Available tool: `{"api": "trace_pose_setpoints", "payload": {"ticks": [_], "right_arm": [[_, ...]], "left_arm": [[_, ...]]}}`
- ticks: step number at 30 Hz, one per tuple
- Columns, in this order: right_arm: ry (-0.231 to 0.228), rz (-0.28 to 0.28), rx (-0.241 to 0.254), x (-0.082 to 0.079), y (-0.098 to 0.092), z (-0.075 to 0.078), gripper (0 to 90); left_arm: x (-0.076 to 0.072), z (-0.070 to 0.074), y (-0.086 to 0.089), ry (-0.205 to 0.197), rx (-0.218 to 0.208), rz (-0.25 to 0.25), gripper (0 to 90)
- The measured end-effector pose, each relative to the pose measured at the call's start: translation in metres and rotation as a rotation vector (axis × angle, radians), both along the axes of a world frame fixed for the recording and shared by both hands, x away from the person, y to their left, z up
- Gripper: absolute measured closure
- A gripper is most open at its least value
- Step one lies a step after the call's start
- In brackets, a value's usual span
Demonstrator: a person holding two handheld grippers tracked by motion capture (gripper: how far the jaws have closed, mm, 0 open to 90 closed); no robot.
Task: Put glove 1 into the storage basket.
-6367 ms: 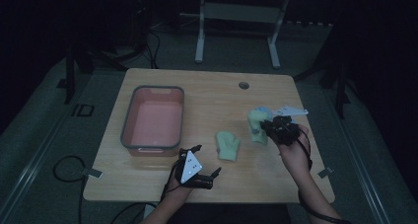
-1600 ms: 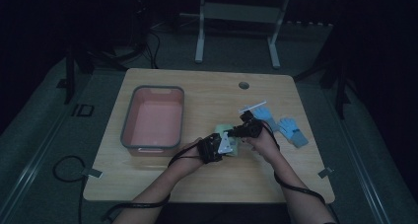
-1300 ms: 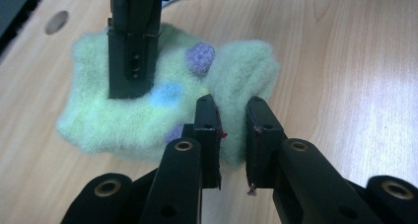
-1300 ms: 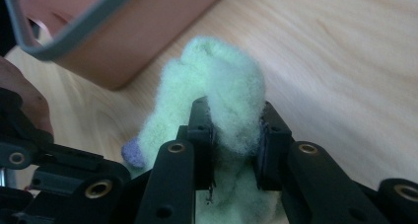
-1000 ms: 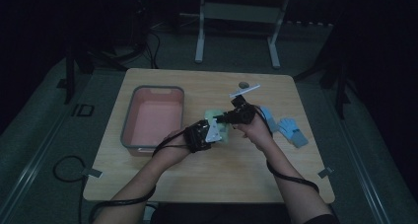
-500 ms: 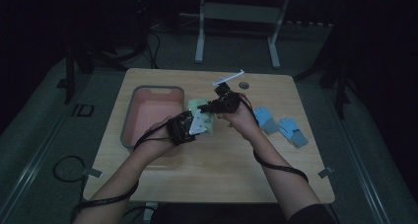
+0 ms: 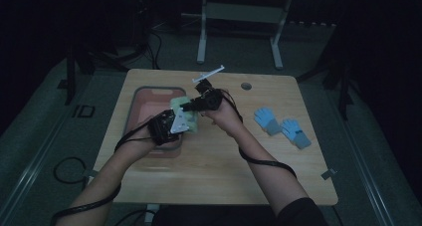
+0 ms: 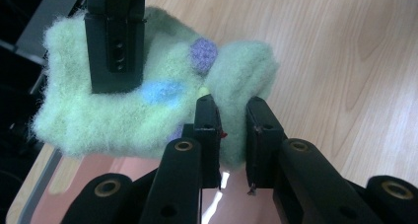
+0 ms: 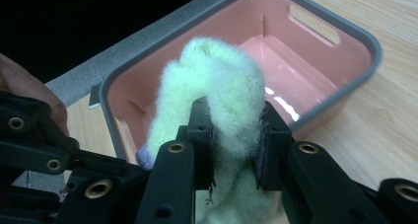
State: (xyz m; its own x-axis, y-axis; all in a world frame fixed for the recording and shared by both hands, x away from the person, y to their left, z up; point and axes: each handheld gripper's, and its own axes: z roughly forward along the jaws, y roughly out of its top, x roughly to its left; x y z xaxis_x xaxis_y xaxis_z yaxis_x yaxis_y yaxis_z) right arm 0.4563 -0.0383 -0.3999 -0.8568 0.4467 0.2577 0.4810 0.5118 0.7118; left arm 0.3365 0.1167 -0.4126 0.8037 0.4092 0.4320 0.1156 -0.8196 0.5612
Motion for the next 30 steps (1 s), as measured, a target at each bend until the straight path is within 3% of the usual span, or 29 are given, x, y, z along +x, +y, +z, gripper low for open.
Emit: {"api": "trace_pose_setpoints", "payload": {"ticks": [8,21,30], "right_arm": [[0.012,0.021,-0.001,0.0,0.024,-0.002,73.6],[0.044,0.084,0.012,0.003,0.087,-0.016,73.6],[0.045,0.082,-0.017,0.013,0.107,-0.032,73.6]], "left_arm": [[-0.002,-0.004,0.02,0.012,0.022,0.029,78.0],[-0.007,-0.014,0.076,0.043,0.039,0.11,78.0],[0.006,-0.031,0.086,0.072,0.042,0.127,78.0]]}}
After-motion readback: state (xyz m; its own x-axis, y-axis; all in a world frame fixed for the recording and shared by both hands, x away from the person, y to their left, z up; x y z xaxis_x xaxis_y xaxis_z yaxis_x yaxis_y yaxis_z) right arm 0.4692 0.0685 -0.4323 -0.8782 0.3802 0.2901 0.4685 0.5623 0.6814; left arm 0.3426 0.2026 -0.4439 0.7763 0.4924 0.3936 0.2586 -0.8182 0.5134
